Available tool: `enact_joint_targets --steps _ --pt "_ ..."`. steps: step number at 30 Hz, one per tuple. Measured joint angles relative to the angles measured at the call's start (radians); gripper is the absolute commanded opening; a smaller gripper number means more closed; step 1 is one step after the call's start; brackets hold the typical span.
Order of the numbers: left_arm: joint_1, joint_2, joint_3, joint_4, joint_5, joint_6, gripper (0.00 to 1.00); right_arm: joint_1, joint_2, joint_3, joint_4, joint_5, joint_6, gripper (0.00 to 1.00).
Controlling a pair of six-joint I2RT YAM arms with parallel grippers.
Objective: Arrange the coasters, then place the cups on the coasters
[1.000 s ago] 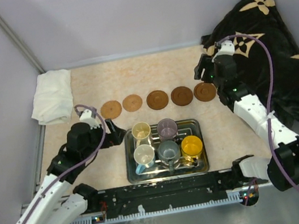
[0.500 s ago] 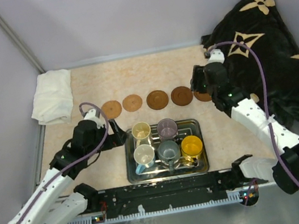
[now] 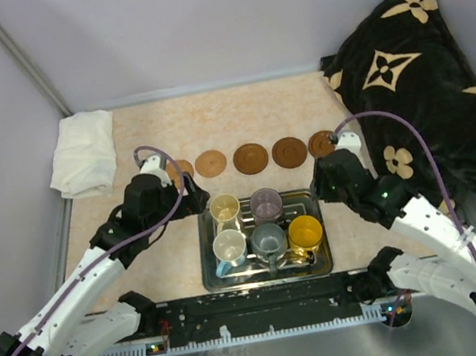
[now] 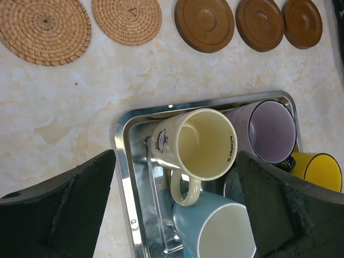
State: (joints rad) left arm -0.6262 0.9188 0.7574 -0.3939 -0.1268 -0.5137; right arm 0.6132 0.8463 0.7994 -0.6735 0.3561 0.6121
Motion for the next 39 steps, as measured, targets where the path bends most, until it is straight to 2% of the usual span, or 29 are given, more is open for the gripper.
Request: enact_joint_targets --steps 11,14,27,39 --pt "0.0 -0.003 0.002 0.034 -0.045 0.021 0.99 0.246 -0.09 -0.066 -0.201 0.006 0.17 0.53" --pt "0.0 -0.01 0.002 0.035 -0.059 0.022 0.99 0.296 -0.125 -0.075 -0.24 -0.01 0.197 0.58" --pt "0.0 -0.01 0.002 0.035 -0.092 0.038 0.99 0.446 -0.134 -0.082 -0.278 -0.129 0.211 0.62" --pt "0.0 -0.036 0.001 0.026 -0.136 0.04 0.99 0.495 -0.101 -0.134 -0.337 -0.209 0.245 0.63"
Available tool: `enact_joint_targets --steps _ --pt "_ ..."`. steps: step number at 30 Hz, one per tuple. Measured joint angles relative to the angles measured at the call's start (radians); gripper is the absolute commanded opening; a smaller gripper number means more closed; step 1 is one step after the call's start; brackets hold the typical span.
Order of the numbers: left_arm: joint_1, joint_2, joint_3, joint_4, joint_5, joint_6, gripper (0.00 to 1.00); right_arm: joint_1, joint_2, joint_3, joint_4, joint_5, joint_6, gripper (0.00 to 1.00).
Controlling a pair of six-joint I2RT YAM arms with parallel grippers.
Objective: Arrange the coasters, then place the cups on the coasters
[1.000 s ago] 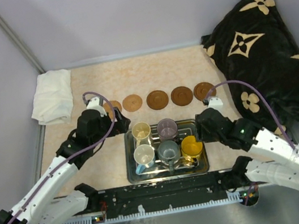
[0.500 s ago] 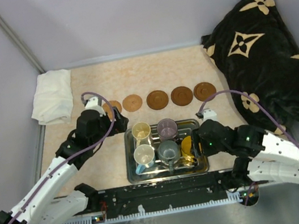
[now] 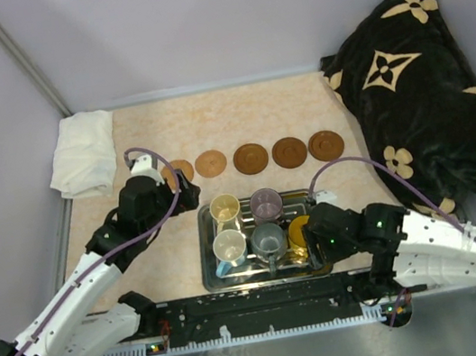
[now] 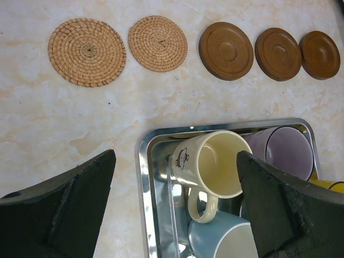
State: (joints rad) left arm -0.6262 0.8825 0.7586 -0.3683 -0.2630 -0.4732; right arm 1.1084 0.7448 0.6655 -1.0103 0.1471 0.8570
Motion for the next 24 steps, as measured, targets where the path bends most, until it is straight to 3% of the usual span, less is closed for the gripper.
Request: enact_joint_targets --steps 16,24 --pt "0.0 -0.01 0.0 -0.006 -0.016 0.003 0.99 0.015 0.18 -0.012 0.071 0.051 0.019 0.58" --pt "0.0 -0.022 -0.001 -0.008 -0.027 0.008 0.99 0.015 0.262 -0.012 0.109 0.091 0.036 0.5"
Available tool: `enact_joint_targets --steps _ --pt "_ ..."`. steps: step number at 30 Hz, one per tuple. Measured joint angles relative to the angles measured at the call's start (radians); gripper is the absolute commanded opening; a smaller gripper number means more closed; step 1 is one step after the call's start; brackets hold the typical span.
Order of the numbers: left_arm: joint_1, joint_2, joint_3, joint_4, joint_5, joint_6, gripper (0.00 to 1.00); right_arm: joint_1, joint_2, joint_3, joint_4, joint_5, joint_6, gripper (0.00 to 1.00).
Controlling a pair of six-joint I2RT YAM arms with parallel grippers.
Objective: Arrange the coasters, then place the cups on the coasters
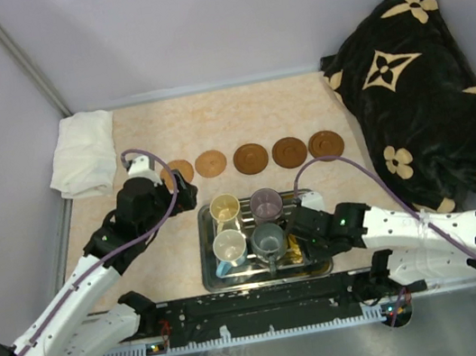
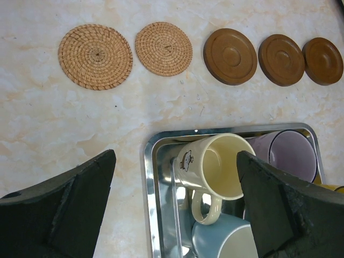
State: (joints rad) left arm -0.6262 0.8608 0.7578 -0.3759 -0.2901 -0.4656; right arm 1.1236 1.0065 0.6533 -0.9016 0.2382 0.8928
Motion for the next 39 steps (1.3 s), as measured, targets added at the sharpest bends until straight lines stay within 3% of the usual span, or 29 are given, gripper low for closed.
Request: enact_joint_targets --steps 14,39 --pt "0.0 -0.011 -0.022 -0.006 -0.014 -0.001 0.99 0.002 0.056 0.0 0.024 0.046 0.021 0.33" --pt "0.0 0.021 -0.039 0.013 -0.014 -0.005 0.99 0.002 0.153 0.034 0.058 0.225 0.04 0.39"
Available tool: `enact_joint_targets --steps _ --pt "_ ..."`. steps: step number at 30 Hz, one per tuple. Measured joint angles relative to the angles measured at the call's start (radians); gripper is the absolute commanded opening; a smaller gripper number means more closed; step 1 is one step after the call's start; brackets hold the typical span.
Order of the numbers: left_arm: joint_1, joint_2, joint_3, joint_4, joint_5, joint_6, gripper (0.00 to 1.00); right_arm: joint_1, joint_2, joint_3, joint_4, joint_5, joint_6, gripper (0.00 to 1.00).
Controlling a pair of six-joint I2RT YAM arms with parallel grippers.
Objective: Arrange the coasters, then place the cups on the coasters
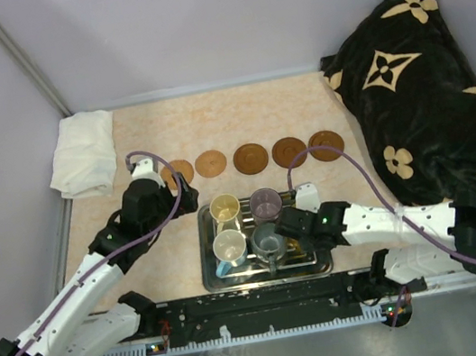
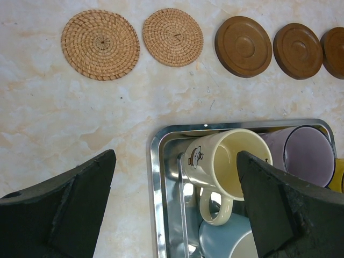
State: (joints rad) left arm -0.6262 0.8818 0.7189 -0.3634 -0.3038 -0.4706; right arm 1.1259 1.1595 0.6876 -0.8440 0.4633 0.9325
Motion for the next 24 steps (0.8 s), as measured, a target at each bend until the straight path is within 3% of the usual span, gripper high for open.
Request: enact_joint_targets --steps 4,7,13,24 --pt "0.0 0.0 0.0 0.005 0.0 0.0 0.99 0.0 0.001 0.001 0.01 0.012 0.008 0.38" --pt "0.0 0.0 0.0 0.005 0.0 0.0 0.99 0.0 0.001 0.001 0.014 0.018 0.011 0.31" --pt "0.0 0.0 -0.002 0.005 0.0 0.0 0.99 0.001 0.007 0.002 0.019 0.045 0.024 0.0" --pt "0.0 0.009 -0.005 0.005 0.0 0.0 0.99 0.004 0.022 0.019 0.008 0.105 0.059 0.0"
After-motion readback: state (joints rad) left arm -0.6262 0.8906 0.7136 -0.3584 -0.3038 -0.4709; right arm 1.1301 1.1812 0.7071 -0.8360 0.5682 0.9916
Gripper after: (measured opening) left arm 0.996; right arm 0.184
